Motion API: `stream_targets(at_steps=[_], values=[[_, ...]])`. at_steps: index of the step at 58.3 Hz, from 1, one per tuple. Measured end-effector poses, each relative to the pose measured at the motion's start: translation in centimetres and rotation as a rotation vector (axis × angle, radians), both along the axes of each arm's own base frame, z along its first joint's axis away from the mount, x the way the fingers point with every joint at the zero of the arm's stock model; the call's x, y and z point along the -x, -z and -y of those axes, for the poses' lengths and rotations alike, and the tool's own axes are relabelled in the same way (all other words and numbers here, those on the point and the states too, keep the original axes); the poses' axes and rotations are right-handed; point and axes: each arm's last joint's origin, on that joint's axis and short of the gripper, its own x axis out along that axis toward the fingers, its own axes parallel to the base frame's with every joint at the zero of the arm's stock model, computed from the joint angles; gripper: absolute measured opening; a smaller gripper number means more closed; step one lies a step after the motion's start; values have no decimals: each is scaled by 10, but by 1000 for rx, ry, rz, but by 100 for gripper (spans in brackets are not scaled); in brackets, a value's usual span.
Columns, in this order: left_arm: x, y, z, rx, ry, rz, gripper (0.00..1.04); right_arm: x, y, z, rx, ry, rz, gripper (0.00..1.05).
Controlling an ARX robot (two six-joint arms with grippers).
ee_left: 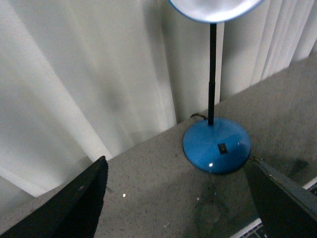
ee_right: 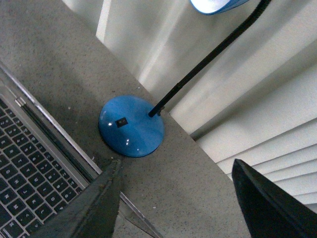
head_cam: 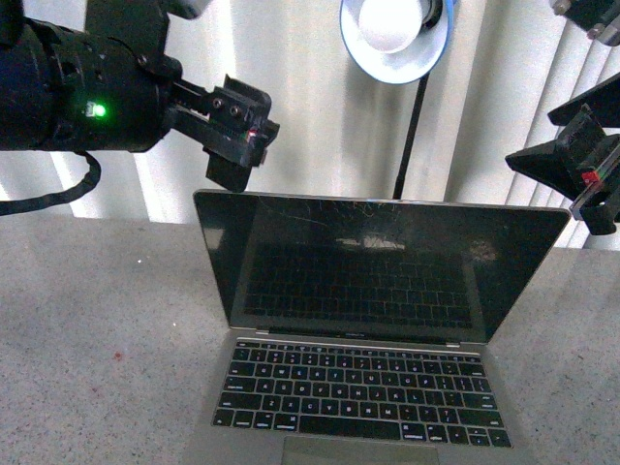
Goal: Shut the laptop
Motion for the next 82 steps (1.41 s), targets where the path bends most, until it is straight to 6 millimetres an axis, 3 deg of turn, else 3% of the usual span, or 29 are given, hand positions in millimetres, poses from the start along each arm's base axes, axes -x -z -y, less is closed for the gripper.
stream_targets(at_steps=[16, 23, 53, 82], values=[[-7, -3, 21, -117, 35, -18, 24, -10, -1, -2, 59, -72, -8, 3], [-11, -5, 27, -146, 36, -5, 3, -10, 1, -3, 65, -109, -39, 3], [-10, 17, 49, -222, 140, -33, 4, -12, 16, -5, 177, -187, -84, 3], [-5, 19, 52, -259, 203, -41, 4, -13, 22, -5, 202, -219, -98, 3]])
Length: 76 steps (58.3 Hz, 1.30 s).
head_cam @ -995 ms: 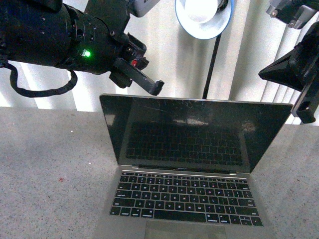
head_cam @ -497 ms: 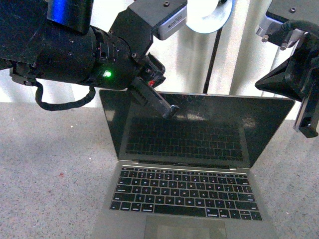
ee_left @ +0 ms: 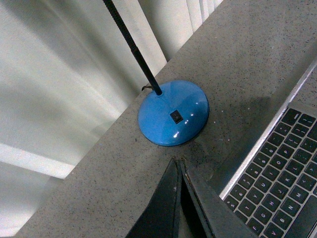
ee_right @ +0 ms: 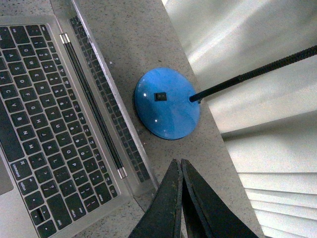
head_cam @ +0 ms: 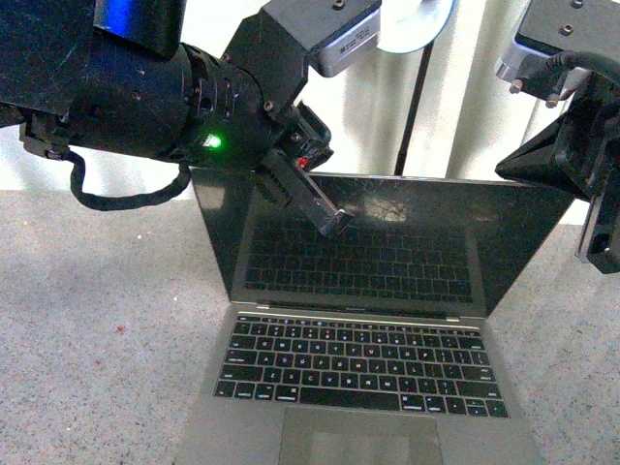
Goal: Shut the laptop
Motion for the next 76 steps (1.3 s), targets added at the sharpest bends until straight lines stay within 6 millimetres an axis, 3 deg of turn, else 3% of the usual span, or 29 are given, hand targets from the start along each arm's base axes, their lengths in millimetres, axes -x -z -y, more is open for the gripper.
stream_targets(at_steps=[34, 57, 76], values=[[20, 13, -6, -31, 39, -60, 4, 18, 14, -2, 27, -67, -100, 3], [36, 37, -7, -15, 42, -118, 4, 32, 31, -3, 72, -111, -143, 3], [43, 44, -5, -20, 60, -146, 4, 41, 44, -9, 91, -145, -174, 3]])
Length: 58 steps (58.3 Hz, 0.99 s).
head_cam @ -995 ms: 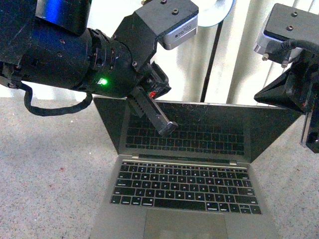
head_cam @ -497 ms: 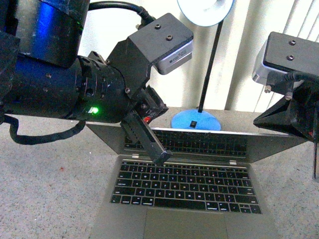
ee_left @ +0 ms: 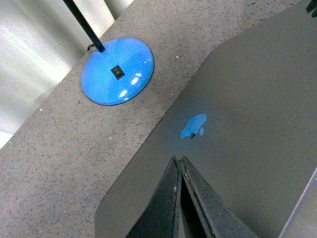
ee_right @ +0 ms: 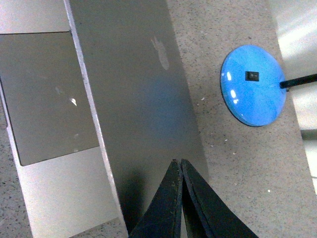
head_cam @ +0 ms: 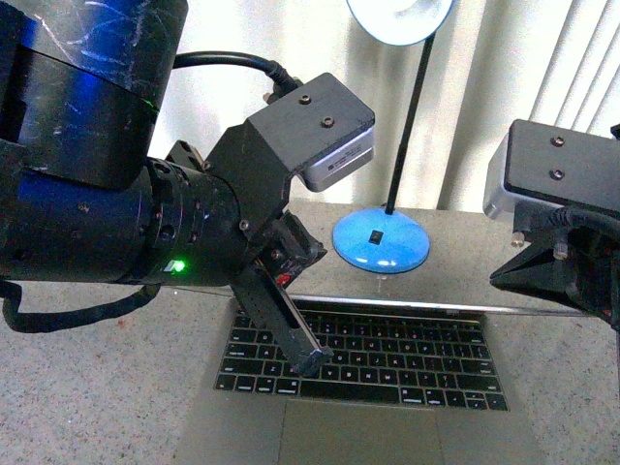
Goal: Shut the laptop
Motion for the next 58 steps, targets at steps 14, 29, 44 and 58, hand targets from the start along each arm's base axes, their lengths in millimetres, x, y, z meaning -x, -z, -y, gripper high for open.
stream_targets(at_steps=[14, 29, 44, 58], values=[[8, 12, 2, -18, 12, -32, 4, 7, 9, -2, 18, -24, -15, 3], [13, 23, 2, -30, 17, -55, 4, 12, 18, -1, 30, -31, -36, 3], [16, 30, 3, -28, 20, -64, 4, 17, 33, 1, 66, -45, -57, 3], [18, 37, 5, -24, 26, -82, 4, 18, 38, 3, 69, -44, -67, 3]])
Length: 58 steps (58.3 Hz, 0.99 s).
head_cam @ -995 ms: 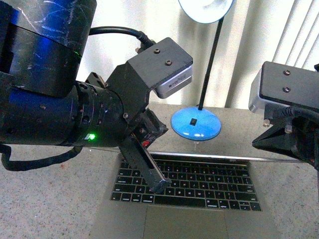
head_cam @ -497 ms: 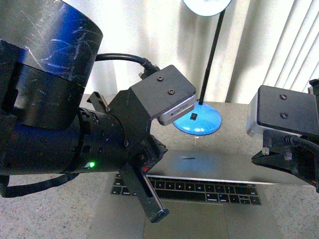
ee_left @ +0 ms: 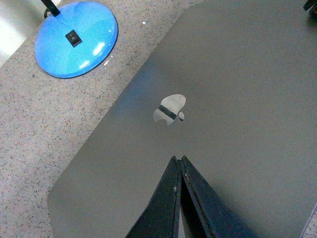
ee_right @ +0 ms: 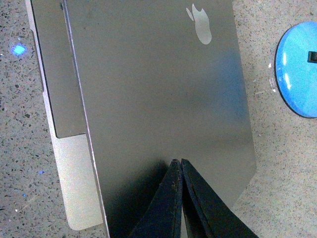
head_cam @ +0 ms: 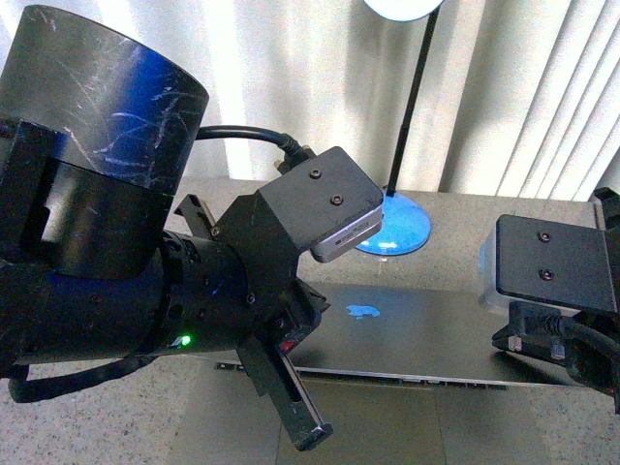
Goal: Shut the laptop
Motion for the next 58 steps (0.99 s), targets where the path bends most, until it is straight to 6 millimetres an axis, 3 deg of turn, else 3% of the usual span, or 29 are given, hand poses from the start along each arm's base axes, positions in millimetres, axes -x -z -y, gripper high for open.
stream_targets(at_steps=[58], values=[[11, 36, -4, 1, 9, -79, 4, 5, 21, 0, 21, -20, -50, 3]])
